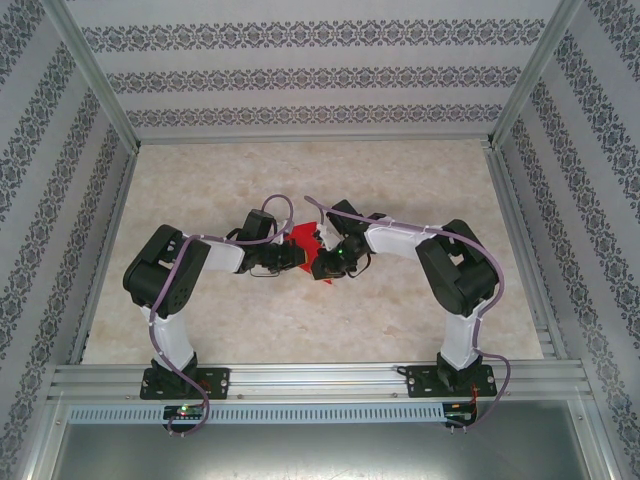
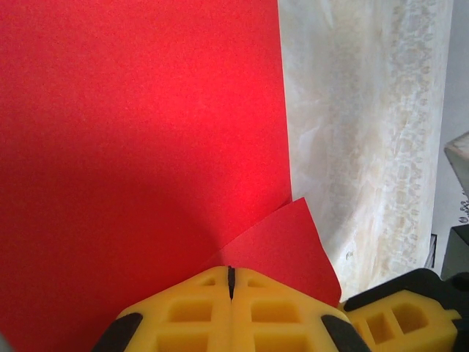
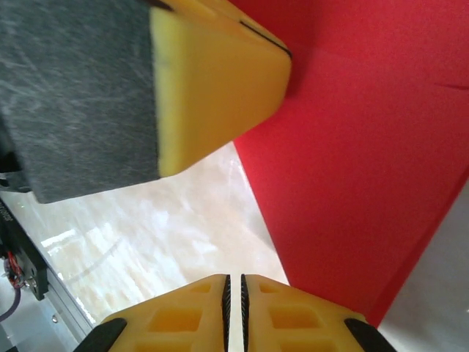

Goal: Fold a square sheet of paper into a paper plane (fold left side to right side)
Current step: Third fold the triangle at the center of the table.

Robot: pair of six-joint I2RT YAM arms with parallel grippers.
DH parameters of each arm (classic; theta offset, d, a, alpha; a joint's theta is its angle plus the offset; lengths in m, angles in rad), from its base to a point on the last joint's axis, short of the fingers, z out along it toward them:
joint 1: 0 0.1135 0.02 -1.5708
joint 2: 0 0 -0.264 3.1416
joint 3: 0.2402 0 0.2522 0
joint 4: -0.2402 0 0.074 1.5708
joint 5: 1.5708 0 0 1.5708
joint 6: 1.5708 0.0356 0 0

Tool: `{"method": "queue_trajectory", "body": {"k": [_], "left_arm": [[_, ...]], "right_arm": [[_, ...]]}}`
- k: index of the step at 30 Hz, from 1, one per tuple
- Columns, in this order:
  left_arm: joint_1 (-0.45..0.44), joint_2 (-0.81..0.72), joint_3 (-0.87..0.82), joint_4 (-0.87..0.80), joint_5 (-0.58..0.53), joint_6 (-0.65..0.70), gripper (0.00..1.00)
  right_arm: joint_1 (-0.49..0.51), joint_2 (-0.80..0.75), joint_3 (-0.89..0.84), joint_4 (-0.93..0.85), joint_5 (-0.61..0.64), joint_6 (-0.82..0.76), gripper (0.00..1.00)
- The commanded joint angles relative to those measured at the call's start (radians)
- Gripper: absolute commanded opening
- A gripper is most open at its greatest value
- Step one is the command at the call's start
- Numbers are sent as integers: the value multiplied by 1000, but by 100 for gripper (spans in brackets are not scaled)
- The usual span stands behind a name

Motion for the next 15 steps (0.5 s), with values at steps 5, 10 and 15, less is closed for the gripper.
{"method": "queue_trajectory", "body": {"k": [5,10,15], "left_arm": [[-14,25,-19,-48,-63,37,1],[-14,25,-14,-54,-62,41,1],[-14,24,-9,-63,-64,42,0]], "right_arm": [[-7,29,7,-28,38,-16,14],[-14,34,-6,-22,38,-11,14],[-17,41,-22,-20,28,-7,14]]}}
